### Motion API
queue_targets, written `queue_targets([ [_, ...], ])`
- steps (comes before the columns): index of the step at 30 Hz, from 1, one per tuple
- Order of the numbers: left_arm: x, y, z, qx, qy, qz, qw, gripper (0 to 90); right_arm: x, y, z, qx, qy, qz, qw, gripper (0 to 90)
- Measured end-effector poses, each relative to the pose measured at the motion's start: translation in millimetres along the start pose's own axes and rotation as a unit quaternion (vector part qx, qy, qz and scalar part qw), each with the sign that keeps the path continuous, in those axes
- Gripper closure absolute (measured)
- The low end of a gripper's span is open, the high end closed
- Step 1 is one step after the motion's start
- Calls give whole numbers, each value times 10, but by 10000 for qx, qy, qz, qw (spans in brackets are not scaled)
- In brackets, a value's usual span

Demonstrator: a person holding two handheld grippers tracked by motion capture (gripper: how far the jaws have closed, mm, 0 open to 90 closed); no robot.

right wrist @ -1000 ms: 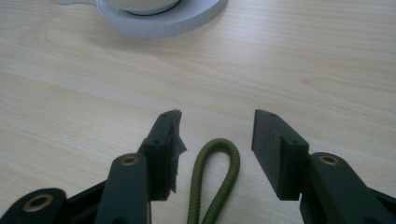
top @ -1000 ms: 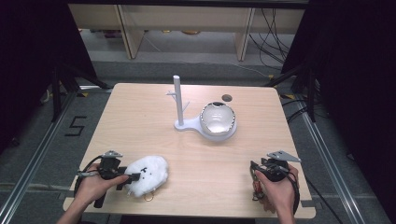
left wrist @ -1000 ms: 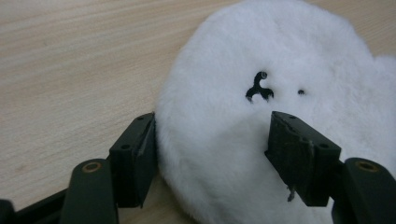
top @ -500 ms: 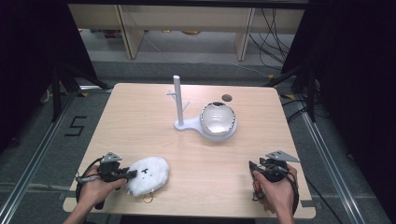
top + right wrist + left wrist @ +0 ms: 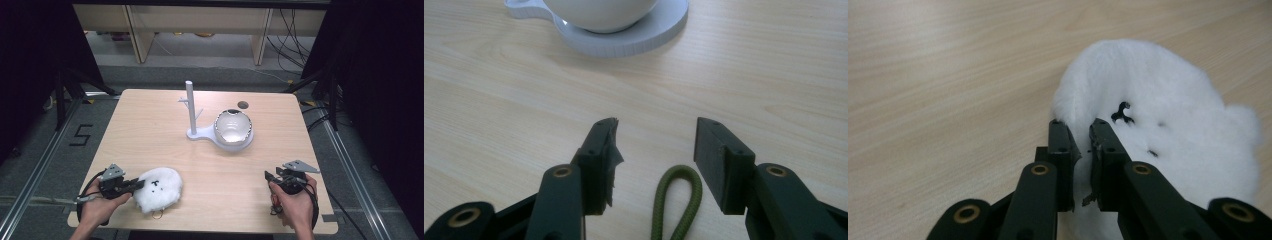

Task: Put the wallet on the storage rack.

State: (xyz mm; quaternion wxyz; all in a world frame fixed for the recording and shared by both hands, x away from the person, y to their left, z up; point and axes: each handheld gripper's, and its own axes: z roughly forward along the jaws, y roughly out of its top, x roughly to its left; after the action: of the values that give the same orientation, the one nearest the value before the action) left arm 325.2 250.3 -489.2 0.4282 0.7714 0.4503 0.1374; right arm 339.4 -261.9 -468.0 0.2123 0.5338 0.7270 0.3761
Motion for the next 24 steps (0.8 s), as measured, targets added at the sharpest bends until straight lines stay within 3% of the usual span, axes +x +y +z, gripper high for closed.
queue_targets([
  [7, -82, 81, -78, -350, -174, -27, 9992, 815, 88, 67, -23, -103, 129, 16, 9999, 522],
  [9, -100, 126, -104, -469, -174, 86, 9987, 815, 119, 92, -15, -227, 245, 24, 9994, 521],
  [11, -146, 216, -135, -804, -178, 228, 9963, 817, 167, 134, -25, -298, 311, 34, 9991, 519],
  [12, -162, 248, -147, -867, -147, 267, 9958, 818, 226, 145, -43, -263, 379, 292, 9985, 518],
  [13, -162, 248, -147, -867, -147, 267, 9958, 818, 226, 145, -43, -263, 379, 292, 9985, 518],
  [14, -189, 312, -150, -982, -204, 333, 9944, 818, 252, 180, -41, -344, 449, 201, 9982, 516],
  [19, -262, 455, -164, -1104, -247, 495, 9923, 818, 338, 252, -52, -406, 587, 199, 9973, 514],
  [20, -292, 525, -153, -1198, -312, 565, 9907, 818, 372, 292, -57, -404, 643, 92, 9971, 513],
  [23, -325, 593, -145, -1218, -301, 642, 9900, 818, 418, 316, -55, -489, 728, 122, 9961, 512],
  [24, -345, 631, -125, -1265, -369, 643, 9892, 818, 412, 337, -45, -559, 765, -48, 9955, 511],
])
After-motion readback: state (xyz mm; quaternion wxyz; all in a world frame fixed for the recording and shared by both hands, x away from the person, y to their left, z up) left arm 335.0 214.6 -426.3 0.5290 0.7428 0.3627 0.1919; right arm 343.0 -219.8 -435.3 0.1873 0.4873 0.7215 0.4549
